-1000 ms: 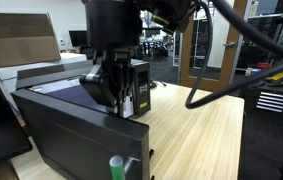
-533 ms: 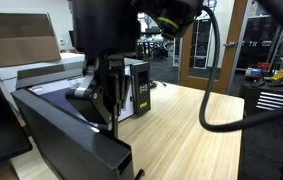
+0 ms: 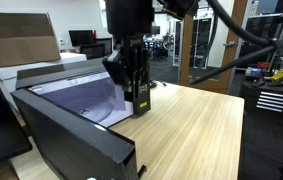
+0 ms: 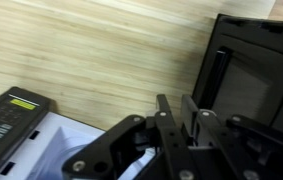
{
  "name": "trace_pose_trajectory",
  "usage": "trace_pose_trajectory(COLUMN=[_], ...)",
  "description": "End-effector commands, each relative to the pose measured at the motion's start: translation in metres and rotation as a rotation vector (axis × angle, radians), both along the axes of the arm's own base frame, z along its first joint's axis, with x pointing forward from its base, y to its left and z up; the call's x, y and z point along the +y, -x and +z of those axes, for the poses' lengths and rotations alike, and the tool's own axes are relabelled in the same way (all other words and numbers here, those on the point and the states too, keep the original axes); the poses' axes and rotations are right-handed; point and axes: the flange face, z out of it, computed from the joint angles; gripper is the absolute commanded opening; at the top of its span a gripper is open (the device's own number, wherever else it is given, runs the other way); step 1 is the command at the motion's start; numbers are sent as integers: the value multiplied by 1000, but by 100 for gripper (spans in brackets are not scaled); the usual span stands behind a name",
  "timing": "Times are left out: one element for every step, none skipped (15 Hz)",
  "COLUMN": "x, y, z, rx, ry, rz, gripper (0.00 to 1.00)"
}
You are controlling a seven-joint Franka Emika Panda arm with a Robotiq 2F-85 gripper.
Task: Open the microwave door
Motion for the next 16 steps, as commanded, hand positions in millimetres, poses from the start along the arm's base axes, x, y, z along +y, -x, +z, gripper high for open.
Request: trace_pose_trajectory(x=[-36, -41, -46, -48, -51, -52, -54, -54, -55, -55, -56, -56, -57, -57, -55, -56], y=[2, 2, 3, 5, 7, 9, 12, 15, 19, 22, 25, 27, 29, 31, 20, 22], z=[13, 14, 14, 15, 15, 14, 15, 16, 18, 19, 21, 23, 23, 22, 20, 20], rx=[8, 18, 28, 36, 46, 52, 53, 61, 69, 80, 88, 97, 129, 154, 127, 137], ry=[124, 133, 144, 153, 162, 165, 169, 173, 174, 175, 178, 182, 187, 191, 181, 187], rz=[-172, -199, -229, -250, -270, -287, -303, -311, -319, -321, -327, -328, -325, -315, -311, -312], gripper=[54, 59, 66, 73, 81, 87, 95, 98, 100, 100, 100, 100, 100, 100, 100, 100])
